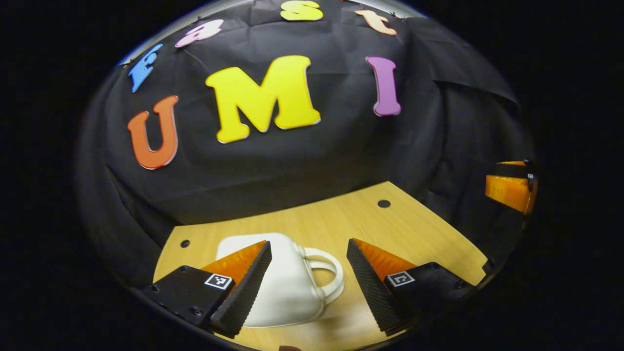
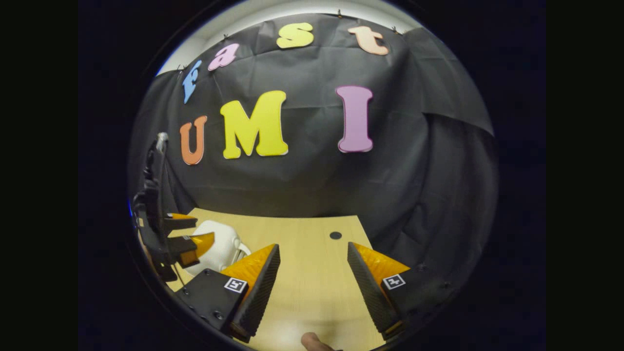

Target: First open the suitcase, pack the skin care products into it, and then close the suitcase.

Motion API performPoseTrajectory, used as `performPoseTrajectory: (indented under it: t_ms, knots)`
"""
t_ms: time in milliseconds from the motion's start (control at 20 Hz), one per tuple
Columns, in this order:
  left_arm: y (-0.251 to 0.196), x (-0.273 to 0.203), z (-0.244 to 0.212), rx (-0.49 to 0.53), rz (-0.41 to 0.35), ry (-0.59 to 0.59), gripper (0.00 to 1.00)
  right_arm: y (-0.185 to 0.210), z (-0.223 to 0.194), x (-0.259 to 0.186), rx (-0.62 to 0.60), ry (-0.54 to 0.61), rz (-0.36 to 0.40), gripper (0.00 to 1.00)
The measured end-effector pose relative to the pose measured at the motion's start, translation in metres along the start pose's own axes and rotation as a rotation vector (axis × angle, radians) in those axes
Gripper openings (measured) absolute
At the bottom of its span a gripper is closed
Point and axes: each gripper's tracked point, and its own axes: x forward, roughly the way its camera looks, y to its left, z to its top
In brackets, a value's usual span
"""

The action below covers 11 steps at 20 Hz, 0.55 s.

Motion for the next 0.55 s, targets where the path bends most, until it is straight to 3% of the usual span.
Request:
performPoseTrajectory:
  t_ms: [150, 350, 550]
  knots:
    - [0.041, -0.018, 0.034, -0.039, 0.091, -0.105, 0.98, 0.027, 0.039, -0.003, -0.025, -0.093, -0.049, 0.82]
    - [0.069, -0.054, 0.059, -0.156, 0.125, -0.197, 0.98, 0.069, 0.075, -0.01, -0.018, -0.183, -0.036, 0.79]
    - [0.093, -0.069, 0.062, -0.189, 0.161, -0.241, 0.99, 0.103, 0.09, -0.019, -0.075, -0.237, -0.021, 0.81]
